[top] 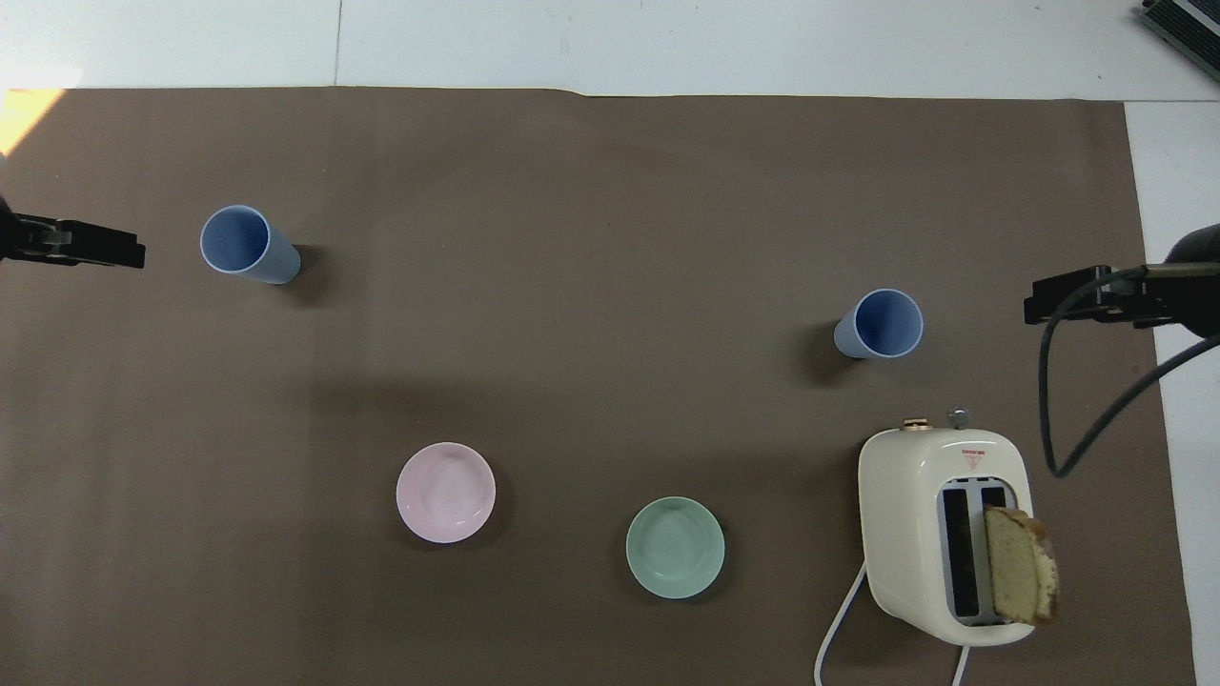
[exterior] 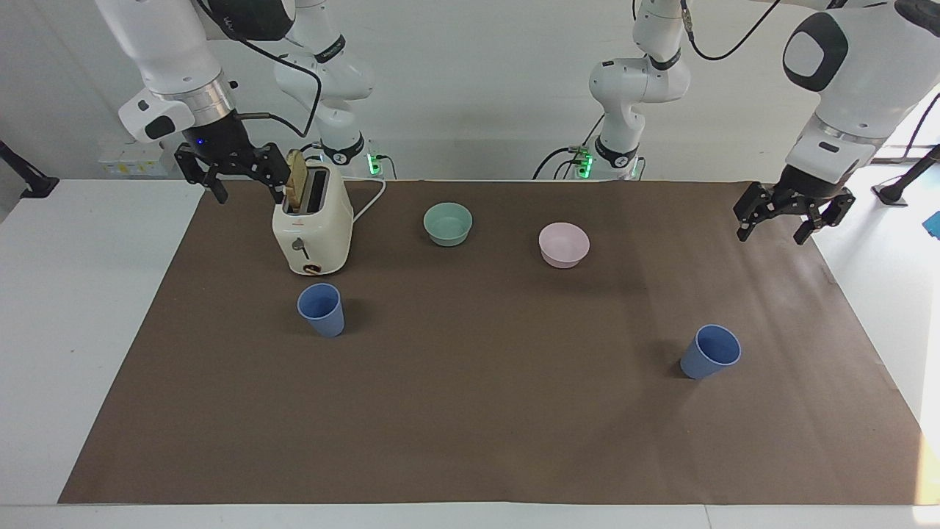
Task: Stack blue cups with both arms
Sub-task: 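Reach the left gripper to the blue cup and grasp its rim, then carry the blue cup with the left gripper toward the table center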
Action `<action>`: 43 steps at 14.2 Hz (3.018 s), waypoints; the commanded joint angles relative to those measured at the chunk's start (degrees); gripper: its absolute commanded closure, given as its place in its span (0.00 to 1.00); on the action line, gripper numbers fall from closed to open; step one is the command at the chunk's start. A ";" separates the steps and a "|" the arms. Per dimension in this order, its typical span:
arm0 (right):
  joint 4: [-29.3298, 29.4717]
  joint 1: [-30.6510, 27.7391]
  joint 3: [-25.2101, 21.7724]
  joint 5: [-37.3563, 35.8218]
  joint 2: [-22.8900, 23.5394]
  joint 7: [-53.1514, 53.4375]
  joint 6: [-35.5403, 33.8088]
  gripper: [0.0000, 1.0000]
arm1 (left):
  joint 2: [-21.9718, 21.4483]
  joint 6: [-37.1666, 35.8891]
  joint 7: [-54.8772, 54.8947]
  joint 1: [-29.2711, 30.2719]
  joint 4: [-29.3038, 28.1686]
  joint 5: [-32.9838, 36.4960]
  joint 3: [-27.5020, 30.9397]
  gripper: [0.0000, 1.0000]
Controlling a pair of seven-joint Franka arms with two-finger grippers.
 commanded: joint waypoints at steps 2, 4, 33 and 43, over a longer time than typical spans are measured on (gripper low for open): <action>-1.70 -0.63 0.20 -0.46 -1.56 -1.23 0.52 0.00 | 4.41 6.42 0.32 0.93 -1.24 -0.67 0.01 0.00; -1.61 -0.63 0.20 -0.55 -1.56 -1.23 0.43 0.00 | 7.22 9.85 0.32 1.10 -1.60 -1.02 0.01 0.00; -1.70 -0.63 0.20 -0.55 -1.56 -1.14 0.78 0.00 | 9.78 19.18 -20.66 -19.17 -8.19 -4.36 -0.43 1.00; -1.78 -0.63 0.20 -0.46 -1.47 -1.14 1.05 0.00 | 10.57 26.74 -32.91 -31.15 -12.59 -4.63 -0.60 0.58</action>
